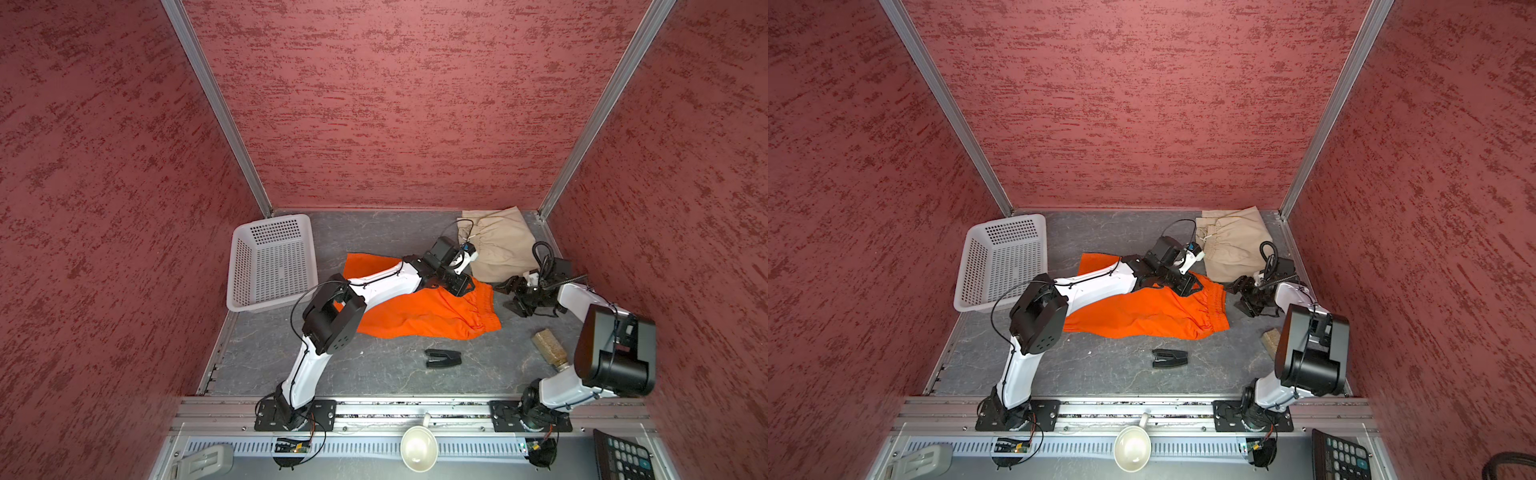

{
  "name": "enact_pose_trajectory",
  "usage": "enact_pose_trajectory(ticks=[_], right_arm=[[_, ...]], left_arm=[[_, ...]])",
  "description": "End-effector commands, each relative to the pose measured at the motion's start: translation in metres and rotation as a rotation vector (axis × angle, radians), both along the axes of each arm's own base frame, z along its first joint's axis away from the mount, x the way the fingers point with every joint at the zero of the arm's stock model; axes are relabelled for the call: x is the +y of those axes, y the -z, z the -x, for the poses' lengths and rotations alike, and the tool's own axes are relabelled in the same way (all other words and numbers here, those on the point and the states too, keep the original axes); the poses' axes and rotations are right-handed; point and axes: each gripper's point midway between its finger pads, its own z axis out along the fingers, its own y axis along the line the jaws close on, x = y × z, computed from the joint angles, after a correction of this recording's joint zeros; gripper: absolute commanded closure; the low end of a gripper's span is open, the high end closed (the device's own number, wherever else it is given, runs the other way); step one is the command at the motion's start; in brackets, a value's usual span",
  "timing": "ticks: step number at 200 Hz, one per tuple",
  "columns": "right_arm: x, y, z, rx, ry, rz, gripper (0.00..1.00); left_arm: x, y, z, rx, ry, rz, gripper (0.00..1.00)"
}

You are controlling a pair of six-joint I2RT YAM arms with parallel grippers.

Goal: Fold and stack the shorts

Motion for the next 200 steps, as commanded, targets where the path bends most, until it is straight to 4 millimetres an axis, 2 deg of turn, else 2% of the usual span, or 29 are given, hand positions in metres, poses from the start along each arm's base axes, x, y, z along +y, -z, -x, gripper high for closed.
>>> enact_pose_trajectory(ticks=[1, 22, 71, 104, 143, 153, 168, 176, 200], right_arm=[[0.010, 0.003, -0.004, -0.024, 0.002, -0.079, 0.30], [0.014, 0.019, 0.012, 0.046, -0.002, -0.086, 0.30], [0.036, 0.032, 0.045, 0.121, 0.002, -0.195, 0.29], [0.055, 0.031, 0.046, 0.108, 0.014, -0.309, 0.29], [0.066, 0.037, 0.035, 0.115, -0.003, -0.292, 0.31], [0.067, 0.040, 0.032, 0.119, -0.009, -0.272, 0.37], [0.067, 0.041, 0.027, 0.123, -0.020, -0.226, 0.67], [0.065, 0.039, 0.026, 0.121, -0.026, -0.193, 0.79], [0.055, 0.027, 0.028, 0.118, -0.050, -0.084, 0.97]], left_arm=[[0.009, 0.056, 0.007, 0.135, -0.007, -0.129, 0.65], [0.018, 0.081, 0.008, 0.182, -0.023, -0.215, 0.71], [0.023, 0.110, 0.011, 0.244, -0.036, -0.249, 0.76], [0.022, 0.120, 0.013, 0.277, -0.044, -0.256, 0.77], [0.021, 0.122, 0.015, 0.303, -0.058, -0.240, 0.77], [0.020, 0.119, 0.015, 0.303, -0.059, -0.234, 0.77], [0.021, 0.114, 0.012, 0.296, -0.070, -0.226, 0.77], [0.022, 0.108, 0.009, 0.288, -0.084, -0.217, 0.77], [0.031, 0.080, -0.009, 0.253, -0.143, -0.178, 0.75]])
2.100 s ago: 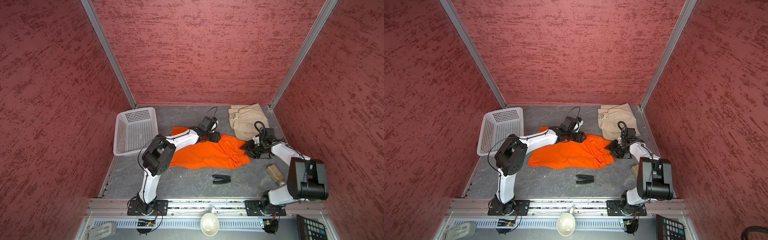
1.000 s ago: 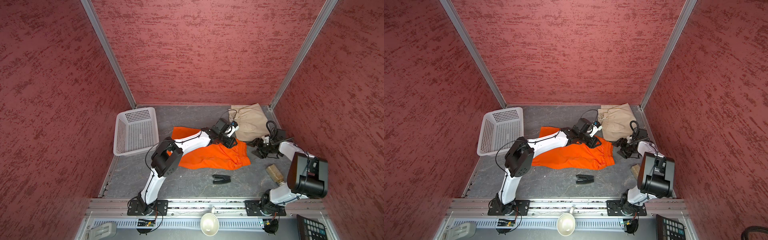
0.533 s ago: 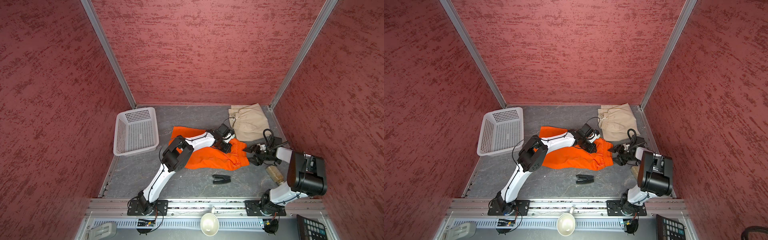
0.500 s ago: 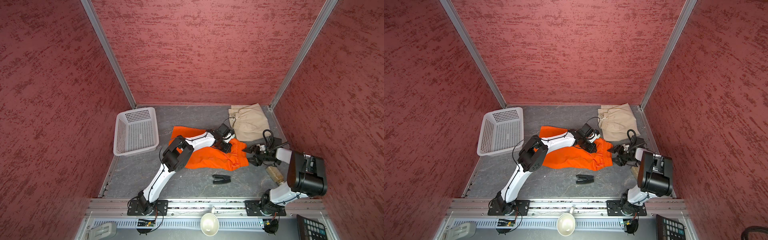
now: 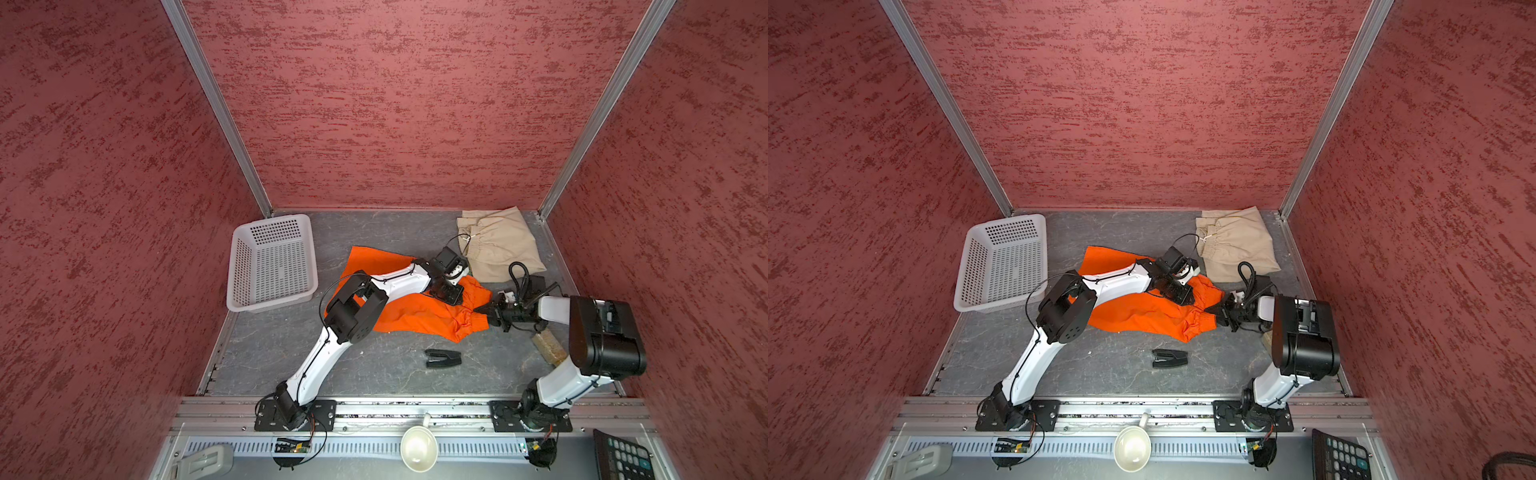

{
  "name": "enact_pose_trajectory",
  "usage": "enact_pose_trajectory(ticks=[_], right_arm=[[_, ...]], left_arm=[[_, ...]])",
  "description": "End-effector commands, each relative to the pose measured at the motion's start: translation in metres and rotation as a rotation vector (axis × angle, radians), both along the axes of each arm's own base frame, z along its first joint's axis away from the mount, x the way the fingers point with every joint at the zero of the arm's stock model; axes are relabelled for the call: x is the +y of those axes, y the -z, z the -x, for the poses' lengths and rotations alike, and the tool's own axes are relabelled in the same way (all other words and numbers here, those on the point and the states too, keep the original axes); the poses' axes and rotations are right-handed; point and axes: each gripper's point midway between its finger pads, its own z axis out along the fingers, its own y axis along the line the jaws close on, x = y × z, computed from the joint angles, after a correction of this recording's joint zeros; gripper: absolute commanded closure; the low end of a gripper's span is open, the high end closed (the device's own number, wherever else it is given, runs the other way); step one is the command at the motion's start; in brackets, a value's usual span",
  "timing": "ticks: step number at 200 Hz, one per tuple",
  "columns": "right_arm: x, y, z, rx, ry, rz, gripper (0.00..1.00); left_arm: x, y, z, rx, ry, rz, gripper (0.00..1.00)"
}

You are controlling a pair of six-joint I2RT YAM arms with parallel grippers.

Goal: Fold and stack the shorts

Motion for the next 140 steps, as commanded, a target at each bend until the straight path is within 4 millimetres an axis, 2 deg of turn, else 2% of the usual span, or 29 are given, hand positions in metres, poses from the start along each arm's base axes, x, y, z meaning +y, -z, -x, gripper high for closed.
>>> enact_pose_trajectory(ticks=[1, 28, 41, 52, 72, 98, 113, 128, 131, 140], right_arm=[[-0.016, -0.007, -0.003, -0.016, -0.020, 0.161, 0.97], [-0.029, -0.032, 0.004, -0.027, -0.066, 0.288, 1.00], [-0.035, -0.044, 0.005, -0.028, -0.082, 0.334, 1.00], [-0.039, -0.065, 0.002, -0.065, -0.082, 0.374, 1.00], [-0.045, -0.095, -0.006, -0.109, -0.080, 0.424, 1.00], [-0.050, -0.140, -0.025, -0.177, -0.080, 0.494, 1.00], [-0.048, -0.164, -0.038, -0.214, -0.094, 0.528, 1.00], [-0.044, -0.187, -0.048, -0.249, -0.111, 0.568, 1.00], [-0.043, -0.184, -0.053, -0.235, -0.119, 0.575, 1.00], [-0.038, -0.192, -0.060, -0.246, -0.133, 0.590, 1.00]], left_arm=[[0.014, -0.018, -0.012, -0.015, -0.065, 0.002, 0.75], [0.041, -0.061, -0.036, -0.068, -0.171, 0.027, 0.69], [0.063, -0.075, -0.047, -0.075, -0.246, 0.032, 0.68], [0.087, -0.079, -0.054, -0.057, -0.323, 0.027, 0.67], [0.136, -0.072, -0.058, 0.001, -0.458, -0.009, 0.66], [0.191, -0.051, -0.048, 0.060, -0.571, -0.072, 0.66], [0.210, -0.038, -0.040, 0.094, -0.600, -0.102, 0.67], [0.220, -0.026, -0.032, 0.115, -0.600, -0.135, 0.68], [0.222, -0.024, -0.031, 0.119, -0.598, -0.140, 0.68], [0.223, -0.015, -0.027, 0.134, -0.589, -0.151, 0.70]])
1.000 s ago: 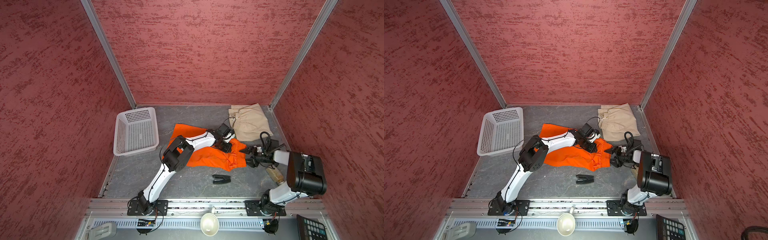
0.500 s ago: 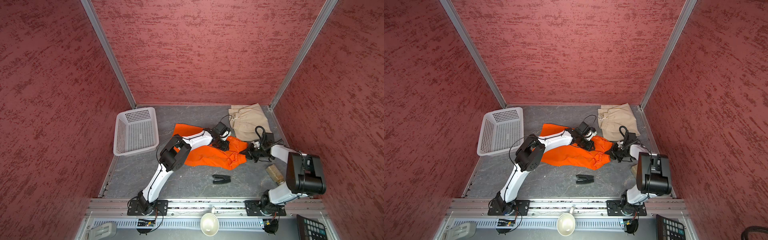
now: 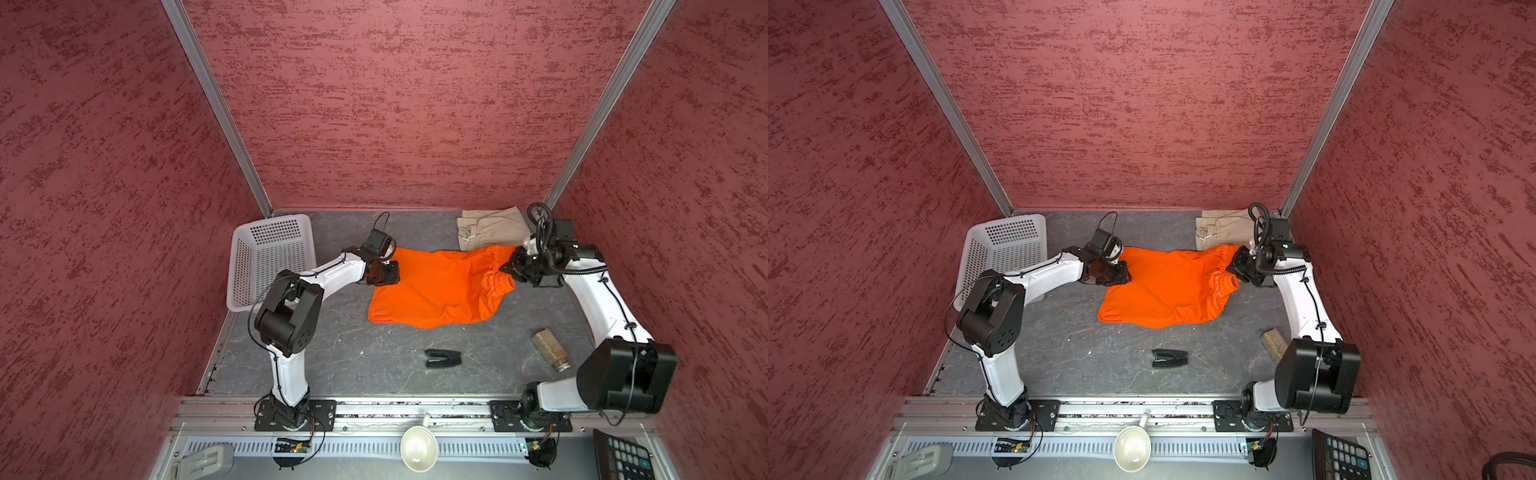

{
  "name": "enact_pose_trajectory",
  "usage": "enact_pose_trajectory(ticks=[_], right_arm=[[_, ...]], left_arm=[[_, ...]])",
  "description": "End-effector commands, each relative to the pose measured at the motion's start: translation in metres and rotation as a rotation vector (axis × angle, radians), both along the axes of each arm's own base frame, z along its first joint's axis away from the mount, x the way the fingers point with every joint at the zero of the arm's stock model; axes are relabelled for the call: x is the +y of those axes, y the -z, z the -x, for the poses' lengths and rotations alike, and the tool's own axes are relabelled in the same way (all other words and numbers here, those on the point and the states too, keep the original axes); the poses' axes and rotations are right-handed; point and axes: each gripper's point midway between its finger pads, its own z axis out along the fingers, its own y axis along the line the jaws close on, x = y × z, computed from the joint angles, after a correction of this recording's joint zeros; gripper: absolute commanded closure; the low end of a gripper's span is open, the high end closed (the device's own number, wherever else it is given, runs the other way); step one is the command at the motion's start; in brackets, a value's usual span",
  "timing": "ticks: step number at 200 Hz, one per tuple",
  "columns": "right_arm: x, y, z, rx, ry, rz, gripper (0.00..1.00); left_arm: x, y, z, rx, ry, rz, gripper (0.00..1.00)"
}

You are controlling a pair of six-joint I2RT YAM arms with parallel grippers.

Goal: Fold and stack the shorts

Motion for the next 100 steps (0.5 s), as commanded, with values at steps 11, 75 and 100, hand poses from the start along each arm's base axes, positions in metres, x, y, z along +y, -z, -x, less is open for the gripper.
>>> enact_pose_trajectory(ticks=[11, 75, 100], right_arm=[[0.012, -0.022, -0.014, 0.017, -0.047, 0.109, 1.00], [0.100, -0.035, -0.057, -0.015, -0.176, 0.182, 1.00], [0.140, -0.019, -0.068, -0.007, -0.219, 0.193, 1.00]], left_arm=[[0.004, 0.024, 0.017, 0.069, 0.013, -0.027, 0.71], [-0.001, 0.060, 0.021, 0.136, 0.032, -0.030, 0.79], [-0.003, 0.059, 0.019, 0.129, 0.036, -0.027, 0.79]])
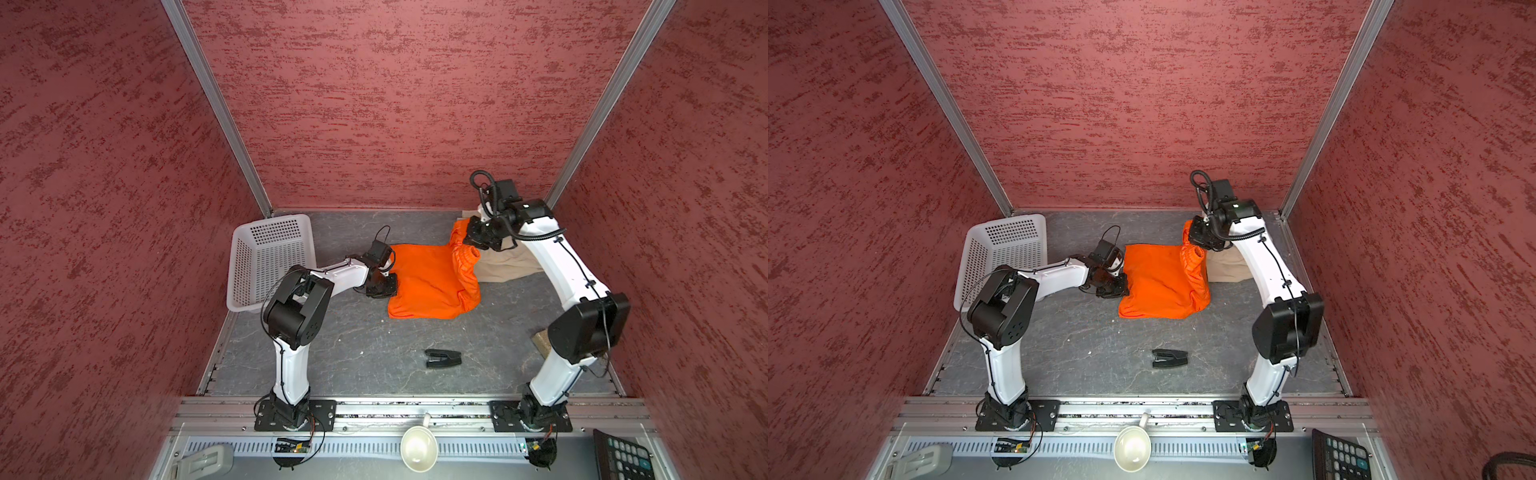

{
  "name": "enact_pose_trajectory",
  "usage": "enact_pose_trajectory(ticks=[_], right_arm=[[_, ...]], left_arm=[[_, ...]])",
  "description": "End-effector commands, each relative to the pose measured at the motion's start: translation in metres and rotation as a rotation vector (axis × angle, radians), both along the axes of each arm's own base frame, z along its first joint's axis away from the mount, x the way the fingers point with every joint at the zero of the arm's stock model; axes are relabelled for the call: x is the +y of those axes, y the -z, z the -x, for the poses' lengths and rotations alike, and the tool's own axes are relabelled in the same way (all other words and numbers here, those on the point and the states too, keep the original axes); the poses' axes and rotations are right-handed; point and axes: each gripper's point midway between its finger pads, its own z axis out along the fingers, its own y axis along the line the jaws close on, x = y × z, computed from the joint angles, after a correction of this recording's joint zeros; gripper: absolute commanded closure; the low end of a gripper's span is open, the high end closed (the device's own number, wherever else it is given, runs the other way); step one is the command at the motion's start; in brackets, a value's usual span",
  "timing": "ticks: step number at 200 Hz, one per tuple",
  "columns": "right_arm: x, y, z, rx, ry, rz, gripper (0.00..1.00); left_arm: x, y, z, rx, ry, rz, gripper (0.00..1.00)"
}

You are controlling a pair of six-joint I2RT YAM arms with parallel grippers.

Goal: Fold and stack the shorts

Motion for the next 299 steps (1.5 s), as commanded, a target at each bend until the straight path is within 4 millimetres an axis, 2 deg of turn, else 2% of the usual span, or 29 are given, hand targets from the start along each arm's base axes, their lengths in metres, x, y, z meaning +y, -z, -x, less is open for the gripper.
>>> enact_pose_trajectory(ticks=[1, 37, 52, 60, 73, 82, 94, 113, 131, 146, 166, 180, 196, 211, 220, 231, 241, 260, 275, 299], right_arm=[[0.027, 0.008, -0.007, 0.004, 0.001, 0.034, 1.00], [0.087, 0.048, -0.012, 0.043, -0.093, 0.030, 1.00], [0.115, 0.068, -0.012, 0.063, -0.139, -0.004, 0.96], [0.131, 0.077, -0.012, 0.066, -0.166, -0.035, 0.90], [0.157, 0.088, -0.012, 0.070, -0.209, -0.100, 0.74], [0.172, 0.090, -0.015, 0.062, -0.230, -0.149, 0.62], [0.182, 0.084, -0.020, 0.043, -0.237, -0.191, 0.55], [0.183, 0.056, -0.028, -0.022, -0.245, -0.216, 0.48], [0.174, 0.027, -0.029, -0.069, -0.238, -0.256, 0.46], [0.153, 0.014, -0.028, -0.094, -0.196, -0.279, 0.46], [0.114, 0.029, -0.023, -0.076, -0.103, -0.325, 0.52], [0.096, 0.054, -0.017, -0.045, -0.059, -0.345, 0.60], [0.089, 0.089, -0.004, 0.011, -0.053, -0.329, 0.68], [0.090, 0.111, 0.005, 0.053, -0.056, -0.332, 0.69], [0.090, 0.118, 0.009, 0.053, -0.055, -0.325, 0.66], [0.090, 0.121, 0.010, 0.045, -0.059, -0.294, 0.55], [0.093, 0.121, 0.007, 0.030, -0.078, -0.256, 0.50], [0.108, 0.115, -0.003, -0.018, -0.121, -0.196, 0.47], [0.123, 0.113, -0.014, -0.058, -0.141, -0.166, 0.45], [0.146, 0.111, -0.036, -0.115, -0.158, -0.130, 0.44]], left_arm=[[0.003, 0.022, 0.007, 0.041, 0.011, -0.034, 0.79], [0.005, 0.009, -0.001, 0.008, -0.005, -0.025, 0.76], [0.009, -0.001, -0.007, -0.008, -0.021, -0.022, 0.75], [0.013, -0.009, -0.010, -0.021, -0.035, -0.022, 0.74], [0.024, -0.022, -0.014, -0.036, -0.070, -0.025, 0.73], [0.034, -0.032, -0.015, -0.045, -0.100, -0.030, 0.70], [0.049, -0.046, -0.016, -0.056, -0.149, -0.032, 0.65], [0.080, -0.069, -0.017, -0.082, -0.247, -0.046, 0.63], [0.094, -0.095, -0.020, -0.135, -0.302, 0.009, 0.62], [0.086, -0.117, -0.026, -0.200, -0.280, 0.101, 0.62], [0.063, -0.133, -0.034, -0.230, -0.240, 0.236, 0.62], [0.047, -0.132, -0.039, -0.213, -0.221, 0.289, 0.62], [0.033, -0.120, -0.043, -0.179, -0.200, 0.270, 0.64], [0.034, -0.099, -0.046, -0.130, -0.226, 0.210, 0.62], [0.039, -0.086, -0.049, -0.108, -0.262, 0.192, 0.56], [0.048, -0.074, -0.054, -0.083, -0.317, 0.193, 0.53], [0.054, -0.069, -0.059, -0.077, -0.358, 0.210, 0.52], [0.061, -0.063, -0.066, -0.077, -0.396, 0.221, 0.51], [0.062, -0.057, -0.070, -0.069, -0.403, 0.219, 0.44], [0.065, -0.045, -0.078, -0.057, -0.422, 0.224, 0.39]])
